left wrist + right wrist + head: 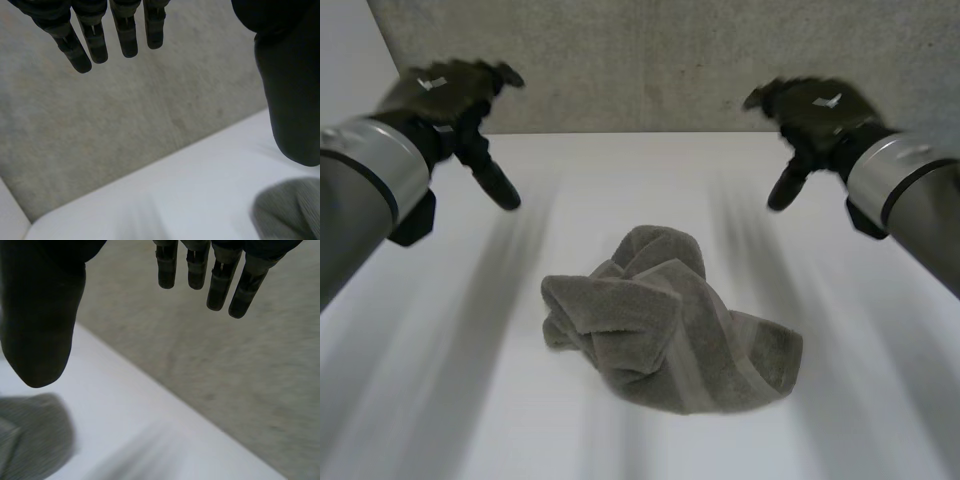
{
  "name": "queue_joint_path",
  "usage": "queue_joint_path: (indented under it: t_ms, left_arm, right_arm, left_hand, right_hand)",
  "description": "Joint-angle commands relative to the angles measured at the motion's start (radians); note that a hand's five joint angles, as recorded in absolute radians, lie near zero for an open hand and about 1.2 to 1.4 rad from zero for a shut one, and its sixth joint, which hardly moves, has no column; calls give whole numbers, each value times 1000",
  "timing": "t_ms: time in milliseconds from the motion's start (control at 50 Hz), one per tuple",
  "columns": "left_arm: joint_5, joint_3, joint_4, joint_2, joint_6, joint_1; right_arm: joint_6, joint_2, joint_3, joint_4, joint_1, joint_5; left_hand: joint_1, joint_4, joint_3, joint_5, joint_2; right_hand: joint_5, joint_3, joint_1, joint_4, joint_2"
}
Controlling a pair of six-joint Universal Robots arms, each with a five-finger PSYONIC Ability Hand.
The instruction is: Fold the towel.
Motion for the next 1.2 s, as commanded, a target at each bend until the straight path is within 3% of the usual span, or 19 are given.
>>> queue_joint_path:
  t_ms: [20,200,320,360,380,400,420,460,500,640,700,720,740,780,840,960,1060,1200]
  left_arm:
    - [117,-112,13,-69,131,24]
    - [142,-208,67,-201,276,12]
    - [132,-211,116,-329,320,2]
    - [132,-202,131,-358,325,1]
    - [132,-194,150,-382,329,1]
    - [132,-180,168,-401,334,1]
    - [132,-180,168,-401,334,1]
    - [134,-150,197,-418,336,-1]
    - [135,-127,206,-418,336,-2]
    - [119,75,245,-392,320,-53]
    - [42,208,309,-344,302,-64]
    - [-28,267,352,-321,281,-65]
    - [-29,268,352,-321,280,-65]
    - [-163,362,439,-288,238,-64]
    - [-223,409,484,-274,213,-67]
    - [-208,341,478,-258,208,-82]
    - [-152,52,472,-241,211,-96]
    - [-73,-245,496,-257,217,-99]
  right_arm:
    - [-63,165,-46,46,15,-122]
    - [-77,373,-110,54,110,-130]
    - [-116,482,-135,65,151,-121]
    - [-122,523,-158,63,160,-116]
    - [-122,523,-158,63,160,-116]
    - [-120,537,-176,63,160,-112]
    - [-120,537,-176,63,160,-112]
    - [-116,543,-228,63,157,-86]
    - [-106,540,-257,57,151,-60]
    - [-93,443,-417,-29,148,57]
    - [-79,357,-462,-147,144,68]
    - [-68,321,-460,-231,139,68]
    - [-68,321,-460,-232,139,68]
    - [-42,252,-419,-412,110,62]
    - [-33,190,-353,-520,82,62]
    - [-34,158,-268,-472,64,43]
    - [-62,167,-135,-261,49,-29]
    - [-155,166,61,-207,6,-75]
  left_hand:
    - [-68,-71,-50,-201,-68]
    - [-53,-56,-35,-186,-53]
    - [114,111,132,-19,114]
    - [179,176,197,46,178]
    - [254,251,272,122,254]
    - [464,461,482,332,464]
    - [466,463,484,334,466]
    - [1083,1080,1101,950,1083]
    - [1138,1135,1156,1005,1138]
    - [1138,1135,1156,1006,1138]
    - [1138,1135,1156,1006,1138]
    - [1138,1135,1156,1006,1138]
    - [1138,1135,1156,1006,1138]
    - [1138,1135,1156,1006,1138]
    - [1138,1135,1156,1006,1138]
    - [1138,1135,1156,1006,1138]
    - [1138,1135,1156,1006,1138]
    - [1138,1135,1156,1006,1138]
  right_hand:
    - [-57,-66,-54,-78,-70]
    - [-15,-23,-12,-35,-28]
    - [182,174,185,162,169]
    - [384,375,386,363,371]
    - [385,376,387,364,372]
    - [582,574,585,562,569]
    - [584,576,587,564,571]
    - [1116,1107,1119,1095,1103]
    - [1164,1156,1167,1144,1151]
    - [1165,1156,1167,1144,1152]
    - [1165,1156,1167,1144,1152]
    - [1165,1156,1167,1144,1152]
    - [1165,1156,1167,1144,1152]
    - [1165,1156,1167,1144,1152]
    - [1165,1156,1167,1144,1152]
    - [1165,1156,1167,1144,1152]
    - [1165,1156,1167,1144,1152]
    - [1165,1156,1167,1144,1152]
